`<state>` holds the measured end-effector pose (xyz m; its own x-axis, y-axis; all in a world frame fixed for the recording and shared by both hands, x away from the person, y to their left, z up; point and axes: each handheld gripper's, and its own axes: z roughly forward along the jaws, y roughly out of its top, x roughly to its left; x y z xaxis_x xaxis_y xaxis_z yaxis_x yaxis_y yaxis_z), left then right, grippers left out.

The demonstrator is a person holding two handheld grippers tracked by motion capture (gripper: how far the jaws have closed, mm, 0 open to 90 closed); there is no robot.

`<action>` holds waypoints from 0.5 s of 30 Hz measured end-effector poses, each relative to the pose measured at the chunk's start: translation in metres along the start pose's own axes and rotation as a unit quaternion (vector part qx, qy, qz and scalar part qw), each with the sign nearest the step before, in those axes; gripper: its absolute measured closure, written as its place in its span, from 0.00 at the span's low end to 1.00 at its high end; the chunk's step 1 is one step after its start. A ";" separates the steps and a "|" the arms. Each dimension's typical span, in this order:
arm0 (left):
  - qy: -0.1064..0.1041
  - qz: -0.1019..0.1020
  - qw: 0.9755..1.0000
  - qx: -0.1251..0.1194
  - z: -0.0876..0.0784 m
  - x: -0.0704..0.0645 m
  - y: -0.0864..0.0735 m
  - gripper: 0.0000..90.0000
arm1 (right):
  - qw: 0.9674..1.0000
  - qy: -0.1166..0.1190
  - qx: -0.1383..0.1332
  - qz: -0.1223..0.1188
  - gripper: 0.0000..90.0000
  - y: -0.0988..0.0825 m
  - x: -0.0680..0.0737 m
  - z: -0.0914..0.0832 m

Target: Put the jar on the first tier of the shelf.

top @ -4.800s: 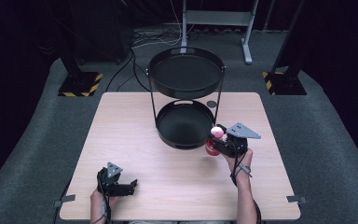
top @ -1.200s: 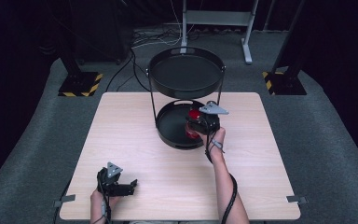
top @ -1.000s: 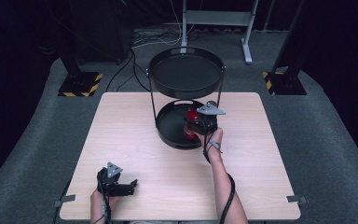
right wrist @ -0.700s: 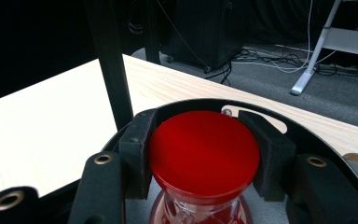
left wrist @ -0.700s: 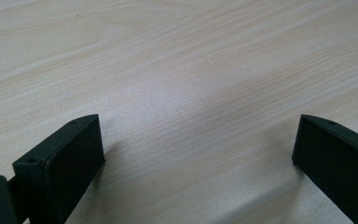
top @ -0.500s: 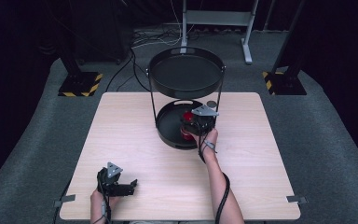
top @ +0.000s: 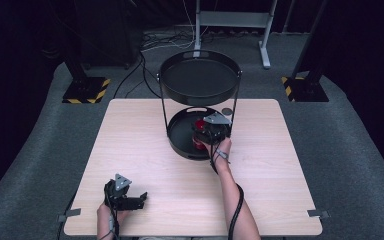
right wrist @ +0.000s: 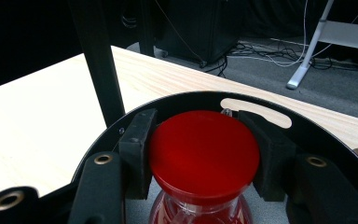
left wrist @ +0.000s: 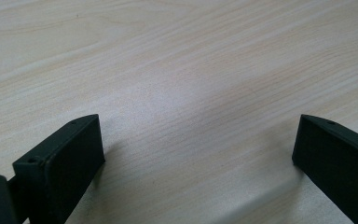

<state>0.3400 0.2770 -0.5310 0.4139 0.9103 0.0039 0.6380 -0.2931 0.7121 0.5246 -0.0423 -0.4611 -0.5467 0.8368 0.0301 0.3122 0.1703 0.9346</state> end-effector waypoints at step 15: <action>0.000 0.000 1.000 0.000 0.000 0.000 0.000 0.02 | 1.000 0.000 0.003 0.013 0.54 -0.005 -0.004 0.009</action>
<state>0.3400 0.2770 -0.5310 0.4140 0.9102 0.0040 0.6379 -0.2933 0.7121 0.5321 -0.0416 -0.4688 -0.5385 0.8408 0.0554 0.3321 0.1513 0.9310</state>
